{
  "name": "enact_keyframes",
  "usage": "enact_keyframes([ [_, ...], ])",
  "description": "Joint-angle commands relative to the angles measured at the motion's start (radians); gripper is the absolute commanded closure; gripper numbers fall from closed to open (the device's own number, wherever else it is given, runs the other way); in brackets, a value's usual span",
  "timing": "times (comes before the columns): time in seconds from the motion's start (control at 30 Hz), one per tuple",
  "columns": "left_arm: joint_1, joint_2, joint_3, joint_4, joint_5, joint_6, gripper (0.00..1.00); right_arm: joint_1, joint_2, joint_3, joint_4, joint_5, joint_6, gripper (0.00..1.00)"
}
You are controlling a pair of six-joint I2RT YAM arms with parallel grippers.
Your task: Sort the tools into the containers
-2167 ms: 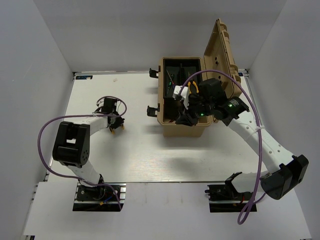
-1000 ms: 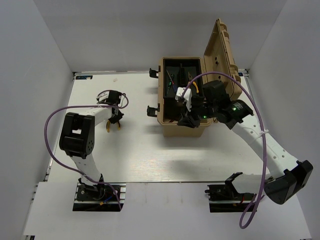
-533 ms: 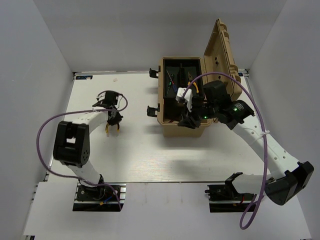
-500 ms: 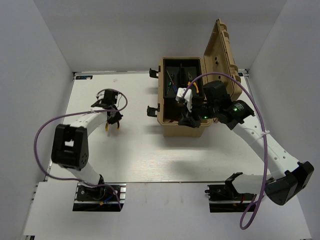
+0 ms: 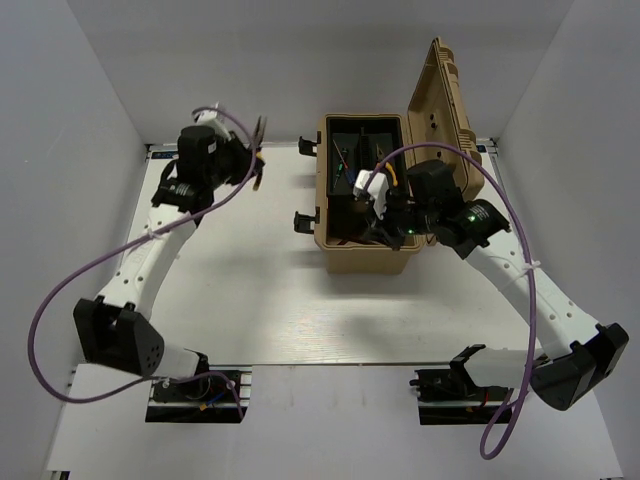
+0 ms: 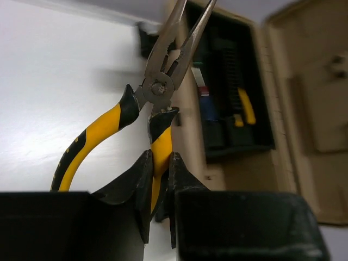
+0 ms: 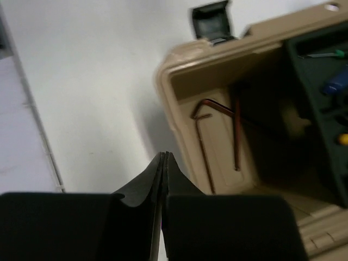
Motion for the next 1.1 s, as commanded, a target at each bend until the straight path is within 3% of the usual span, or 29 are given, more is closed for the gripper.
enact_keyframes([
  [0.0, -0.039, 0.085, 0.111, 0.148, 0.294, 0.033, 1.0, 0.0, -0.019, 0.053, 0.071, 0.211, 0.027, 1.0],
  [0.13, -0.099, 0.223, 0.273, 0.214, 0.456, 0.033, 1.0, -0.004, -0.04, 0.056, 0.108, 0.393, 0.039, 1.0],
  [0.3, -0.161, 0.386, 0.475, 0.257, 0.487, -0.037, 1.0, -0.004, -0.047, 0.085, 0.14, 0.571, 0.019, 1.0],
  [0.43, -0.201, 0.499, 0.543, 0.338, 0.506, -0.097, 1.0, -0.004, -0.056, 0.122, 0.16, 0.746, -0.004, 1.0],
  [0.77, -0.297, 0.753, 0.681, 0.632, 0.515, -0.352, 1.0, -0.017, -0.111, 0.09, 0.16, 0.765, -0.001, 1.0],
  [1.07, -0.317, 0.877, 0.757, 0.729, 0.481, -0.524, 1.0, -0.023, -0.134, 0.061, 0.149, 0.737, 0.01, 1.0],
])
